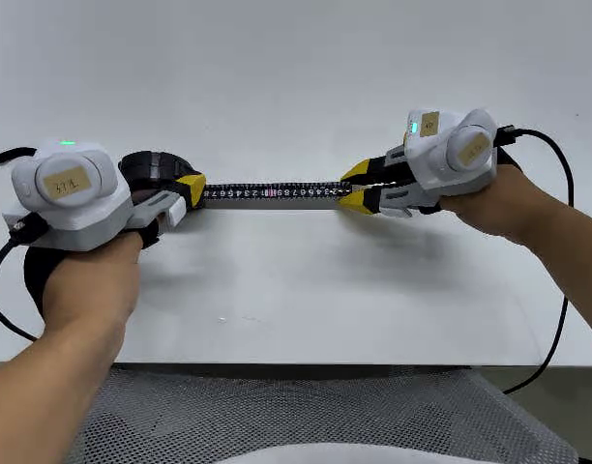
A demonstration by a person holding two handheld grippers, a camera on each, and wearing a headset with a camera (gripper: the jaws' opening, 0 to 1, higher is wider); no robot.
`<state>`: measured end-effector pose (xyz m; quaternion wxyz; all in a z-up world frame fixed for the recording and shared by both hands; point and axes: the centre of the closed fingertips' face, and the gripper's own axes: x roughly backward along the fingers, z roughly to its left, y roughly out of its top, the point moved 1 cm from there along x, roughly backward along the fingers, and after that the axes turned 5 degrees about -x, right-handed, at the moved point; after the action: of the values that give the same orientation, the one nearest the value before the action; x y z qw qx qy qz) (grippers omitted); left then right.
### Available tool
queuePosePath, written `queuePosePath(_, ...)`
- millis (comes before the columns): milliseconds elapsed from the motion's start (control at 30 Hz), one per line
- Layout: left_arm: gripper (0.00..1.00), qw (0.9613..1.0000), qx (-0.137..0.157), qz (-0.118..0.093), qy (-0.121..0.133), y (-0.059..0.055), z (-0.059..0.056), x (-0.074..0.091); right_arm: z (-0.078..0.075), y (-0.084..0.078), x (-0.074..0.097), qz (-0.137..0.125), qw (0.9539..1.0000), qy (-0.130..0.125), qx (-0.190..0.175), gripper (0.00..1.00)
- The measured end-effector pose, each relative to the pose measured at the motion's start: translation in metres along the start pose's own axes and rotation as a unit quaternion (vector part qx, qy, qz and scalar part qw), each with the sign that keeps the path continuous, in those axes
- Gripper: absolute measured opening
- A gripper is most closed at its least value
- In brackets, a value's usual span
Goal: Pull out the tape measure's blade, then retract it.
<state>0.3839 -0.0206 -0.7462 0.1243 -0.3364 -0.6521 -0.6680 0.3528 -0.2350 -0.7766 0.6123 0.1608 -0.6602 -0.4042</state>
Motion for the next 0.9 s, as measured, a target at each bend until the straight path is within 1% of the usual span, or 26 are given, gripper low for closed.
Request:
queuePosePath(533, 0.55, 1.0000, 0.002, 0.000, -0.002, 0.001, 0.000, -0.001, 0.003, 0.013, -0.016, -0.010, 0.9999, 0.008, 0.002, 0.10)
queuePosePath(733, 0.55, 1.0000, 0.003, 0.001, -0.004, 0.001, 0.000, 0.000, 0.005, 0.020, -0.023, -0.016, 0.9998, 0.012, 0.003, 0.10)
queuePosePath(900, 0.55, 1.0000, 0.003, 0.001, -0.004, 0.001, 0.000, -0.001, 0.005, 0.022, -0.028, -0.019, 0.9997, 0.014, 0.003, 0.10)
